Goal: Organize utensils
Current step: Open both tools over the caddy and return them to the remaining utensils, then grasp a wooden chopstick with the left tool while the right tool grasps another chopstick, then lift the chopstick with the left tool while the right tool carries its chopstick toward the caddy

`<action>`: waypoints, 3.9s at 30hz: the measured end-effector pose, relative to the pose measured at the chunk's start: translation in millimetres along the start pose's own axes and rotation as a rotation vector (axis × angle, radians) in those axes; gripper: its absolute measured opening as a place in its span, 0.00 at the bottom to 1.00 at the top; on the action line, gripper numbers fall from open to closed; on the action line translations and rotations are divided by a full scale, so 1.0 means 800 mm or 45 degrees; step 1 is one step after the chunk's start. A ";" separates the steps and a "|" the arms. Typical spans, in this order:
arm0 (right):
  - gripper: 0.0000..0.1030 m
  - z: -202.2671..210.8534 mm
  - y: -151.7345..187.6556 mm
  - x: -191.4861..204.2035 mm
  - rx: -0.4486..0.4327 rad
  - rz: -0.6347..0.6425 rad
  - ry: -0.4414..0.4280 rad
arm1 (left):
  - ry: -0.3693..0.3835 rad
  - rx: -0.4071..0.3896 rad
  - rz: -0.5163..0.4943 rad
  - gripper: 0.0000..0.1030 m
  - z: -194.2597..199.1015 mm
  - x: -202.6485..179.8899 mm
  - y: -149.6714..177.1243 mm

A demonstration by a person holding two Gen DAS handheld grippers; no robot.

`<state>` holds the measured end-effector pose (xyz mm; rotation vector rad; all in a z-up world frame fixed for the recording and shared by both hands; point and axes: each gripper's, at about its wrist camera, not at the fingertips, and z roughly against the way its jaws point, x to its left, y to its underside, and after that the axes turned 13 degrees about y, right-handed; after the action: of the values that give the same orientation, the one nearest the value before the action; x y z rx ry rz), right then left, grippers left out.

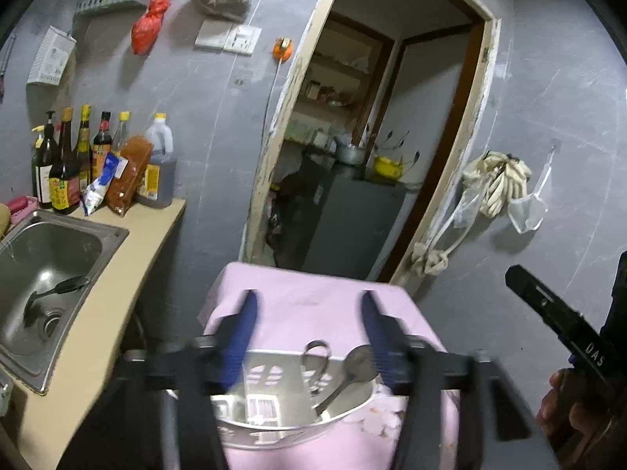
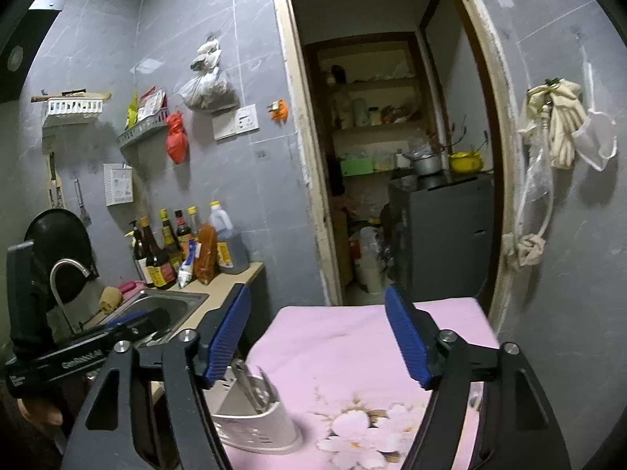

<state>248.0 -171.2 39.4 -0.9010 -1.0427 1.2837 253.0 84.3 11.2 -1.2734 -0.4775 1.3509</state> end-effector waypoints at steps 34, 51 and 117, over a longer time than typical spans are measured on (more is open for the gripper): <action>0.98 -0.021 0.016 -0.256 0.060 0.069 0.288 | -0.058 -0.004 -0.180 0.98 -0.113 -0.193 0.088; 0.88 -0.148 0.138 -0.292 0.382 0.033 0.197 | -0.140 0.253 -0.074 0.98 -0.221 -0.156 0.170; 0.04 -0.132 0.138 -0.253 0.583 -0.234 0.073 | 0.091 0.425 0.216 0.05 -0.231 -0.127 0.139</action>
<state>317.0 -358.2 -117.5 -0.4784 -0.7232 1.2620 337.6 -105.7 -104.5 -1.0978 -0.0884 1.4513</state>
